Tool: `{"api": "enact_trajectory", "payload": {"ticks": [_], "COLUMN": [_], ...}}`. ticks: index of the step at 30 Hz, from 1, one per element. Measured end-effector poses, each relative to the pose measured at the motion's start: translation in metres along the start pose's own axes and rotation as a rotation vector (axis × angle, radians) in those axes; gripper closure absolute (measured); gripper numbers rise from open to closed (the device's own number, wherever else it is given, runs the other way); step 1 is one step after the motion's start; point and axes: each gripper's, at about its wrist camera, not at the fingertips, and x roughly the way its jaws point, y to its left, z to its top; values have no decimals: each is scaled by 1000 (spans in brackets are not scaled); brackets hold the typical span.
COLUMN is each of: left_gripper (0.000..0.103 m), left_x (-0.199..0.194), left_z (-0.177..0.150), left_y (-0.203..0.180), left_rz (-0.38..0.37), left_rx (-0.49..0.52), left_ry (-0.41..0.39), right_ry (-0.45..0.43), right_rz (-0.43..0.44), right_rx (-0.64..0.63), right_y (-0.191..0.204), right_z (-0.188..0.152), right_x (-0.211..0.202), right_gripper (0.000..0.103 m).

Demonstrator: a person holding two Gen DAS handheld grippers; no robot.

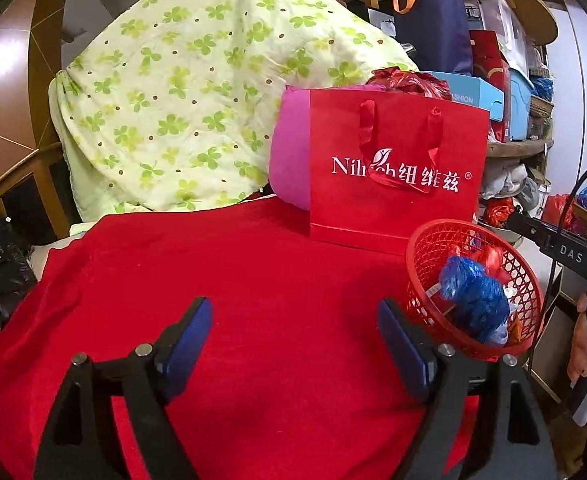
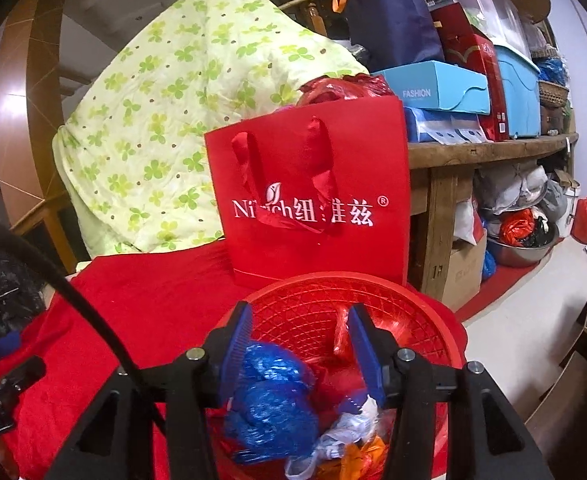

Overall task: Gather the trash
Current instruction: 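Pull both open tools back from the basket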

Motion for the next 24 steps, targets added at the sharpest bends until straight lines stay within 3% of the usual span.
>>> {"api": "enact_trajectory", "payload": {"ticks": [12,16,18,24], "left_gripper": [15,14,8,8], "left_x": [-23,-37,-43,-65], "left_z": [4,5,4,5], "left_y": [-8,-7,-6,-7], "left_rz": [-3,10,23,59], "left_rx": [20,17,18,37], "left_ry": [-34,-56,-65,-101], "right_ry": [-64,-87,-97,-110], "right_rz": [51,68,81,108], "right_rx": [-24,-38,-45,-60], "right_y": [19,27,31,43], "right_z": [-2,-3,-5,-10], "right_x": [-54,-76,-86,-113], "right_gripper": [46,46,46,43]}}
